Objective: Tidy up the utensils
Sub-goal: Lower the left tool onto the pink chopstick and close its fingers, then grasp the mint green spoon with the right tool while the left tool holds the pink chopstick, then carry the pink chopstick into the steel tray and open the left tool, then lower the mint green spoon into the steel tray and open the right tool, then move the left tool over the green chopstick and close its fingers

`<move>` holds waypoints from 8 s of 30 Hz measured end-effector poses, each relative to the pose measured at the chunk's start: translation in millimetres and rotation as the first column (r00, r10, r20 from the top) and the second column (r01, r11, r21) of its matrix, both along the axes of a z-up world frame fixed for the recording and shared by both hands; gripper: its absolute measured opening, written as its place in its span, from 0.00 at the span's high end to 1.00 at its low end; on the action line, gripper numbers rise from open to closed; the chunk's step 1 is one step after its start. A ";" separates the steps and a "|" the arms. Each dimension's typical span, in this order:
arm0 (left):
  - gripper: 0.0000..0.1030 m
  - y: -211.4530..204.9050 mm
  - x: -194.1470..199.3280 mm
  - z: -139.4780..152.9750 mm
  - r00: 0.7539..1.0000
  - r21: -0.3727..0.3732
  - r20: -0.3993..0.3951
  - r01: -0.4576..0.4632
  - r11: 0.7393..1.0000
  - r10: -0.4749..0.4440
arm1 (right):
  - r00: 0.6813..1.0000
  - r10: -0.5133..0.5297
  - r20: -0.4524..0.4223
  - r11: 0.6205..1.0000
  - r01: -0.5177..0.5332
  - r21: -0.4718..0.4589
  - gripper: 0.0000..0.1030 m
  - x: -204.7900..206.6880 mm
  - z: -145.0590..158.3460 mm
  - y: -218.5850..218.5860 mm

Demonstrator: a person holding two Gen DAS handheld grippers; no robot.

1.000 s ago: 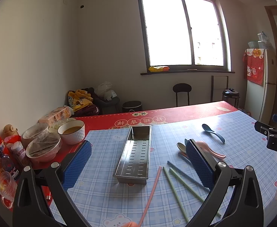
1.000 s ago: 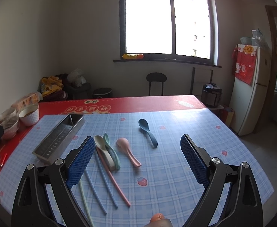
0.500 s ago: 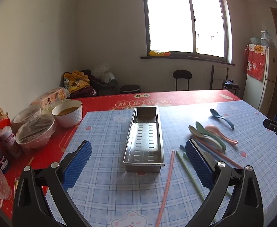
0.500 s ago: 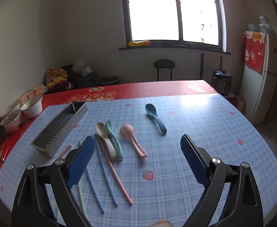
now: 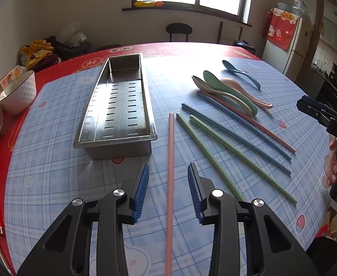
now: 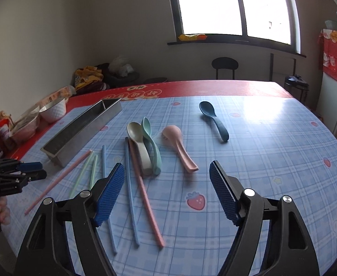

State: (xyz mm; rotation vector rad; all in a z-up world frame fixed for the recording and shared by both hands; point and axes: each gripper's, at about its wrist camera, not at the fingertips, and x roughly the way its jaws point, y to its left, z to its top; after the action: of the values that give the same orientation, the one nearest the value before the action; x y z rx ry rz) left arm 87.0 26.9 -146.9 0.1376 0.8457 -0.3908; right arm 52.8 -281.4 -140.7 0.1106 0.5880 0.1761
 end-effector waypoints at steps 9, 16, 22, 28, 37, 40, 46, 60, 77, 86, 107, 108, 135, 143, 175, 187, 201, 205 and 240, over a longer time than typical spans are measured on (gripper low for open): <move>0.80 -22.4 18.1 -22.5 0.996 0.086 -0.069 0.069 0.994 -0.063 | 0.999 0.033 -0.010 0.999 -0.033 0.021 0.40 1.9 -11.1 -4.0; 0.80 -19.4 22.0 -24.9 0.995 0.092 -0.068 0.084 0.992 -0.078 | 0.999 0.046 -0.028 0.998 -0.045 0.048 0.46 4.7 -13.1 -7.4; 0.81 -5.5 18.5 -27.7 0.996 0.028 -0.029 0.081 0.996 -0.080 | 0.996 0.067 -0.055 0.997 -0.065 0.033 0.47 9.4 -15.9 -1.7; 0.88 -3.8 22.9 -27.2 0.996 -0.001 -0.032 0.078 0.997 -0.078 | 0.996 0.073 -0.058 0.997 -0.073 0.001 0.52 8.2 -16.7 5.2; 0.94 -6.0 22.1 -27.4 0.998 0.023 -0.018 0.067 0.998 -0.066 | 0.988 0.099 -0.120 0.995 -0.098 0.015 0.71 31.0 -10.3 1.8; 0.94 -7.5 21.9 -27.8 0.998 0.034 -0.013 0.067 0.997 -0.067 | 0.989 0.082 -0.123 0.994 -0.089 -0.057 0.77 56.5 0.5 6.2; 0.94 -7.3 22.0 -27.7 0.998 0.034 -0.014 0.067 0.997 -0.067 | 0.971 0.114 -0.209 0.965 -0.158 -0.210 0.80 107.5 -8.2 35.4; 0.94 -6.2 22.0 -27.8 0.998 0.025 -0.018 0.067 0.997 -0.067 | 0.936 0.135 -0.326 0.979 -0.178 -0.104 0.88 161.8 -37.3 51.1; 0.94 -8.6 22.0 -28.0 0.998 0.040 -0.012 0.062 0.997 -0.062 | 0.969 0.166 -0.181 0.969 -0.126 0.214 0.94 104.6 -16.4 13.6; 0.95 -3.2 23.9 -27.0 0.997 0.001 -0.031 0.069 0.998 -0.069 | 0.980 0.142 -0.137 0.955 -0.099 0.281 0.94 85.4 -26.2 9.0; 0.95 26.8 66.7 61.4 0.999 -0.231 -0.021 -0.040 0.972 0.037 | 0.982 0.162 -0.101 0.928 -0.117 0.354 0.94 82.5 -32.0 -3.0; 0.95 27.6 80.9 64.1 0.998 -0.231 -0.023 -0.069 0.970 0.066 | 0.982 0.161 -0.100 0.928 -0.116 0.354 0.94 82.2 -32.0 -3.6; 0.75 12.5 195.5 35.9 0.985 -0.181 -0.133 -0.130 0.975 0.106 | 0.983 0.138 -0.117 0.935 -0.091 0.343 0.94 84.3 -34.2 -4.3; 0.25 28.4 118.8 41.3 0.985 -0.075 0.126 -0.108 0.991 0.117 | 0.982 0.113 -0.150 0.938 -0.055 0.342 0.94 87.2 -36.1 -5.2; 0.06 121.1 100.4 25.6 0.860 -0.166 0.225 -0.430 0.887 0.459 | 0.930 0.208 -0.302 0.977 -0.183 0.108 0.93 237.9 25.1 209.1; 0.06 122.1 103.4 23.1 0.856 -0.150 0.213 -0.448 0.881 0.471 | 0.910 0.144 -0.388 0.984 -0.172 -0.038 0.93 273.6 -2.9 252.7; 0.06 120.9 102.5 22.4 0.860 -0.151 0.205 -0.445 0.883 0.468 | 0.914 0.125 -0.386 0.980 -0.175 -0.098 0.92 275.2 -11.1 261.2; 0.06 121.6 103.1 22.1 0.860 -0.155 0.203 -0.445 0.882 0.469 | 0.920 0.168 -0.355 0.979 -0.197 -0.047 0.92 271.1 -0.1 258.1; 0.06 62.7 45.3 40.1 0.886 -0.129 0.261 -0.362 0.923 0.384 | 0.986 0.121 -0.113 0.992 -0.115 0.057 0.16 79.9 -15.7 16.1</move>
State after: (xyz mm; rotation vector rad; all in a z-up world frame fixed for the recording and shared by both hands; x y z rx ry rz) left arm 132.3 89.6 -106.8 -0.0433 0.5561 -0.0358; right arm 132.7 -265.2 -156.4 0.1354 0.7067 0.3011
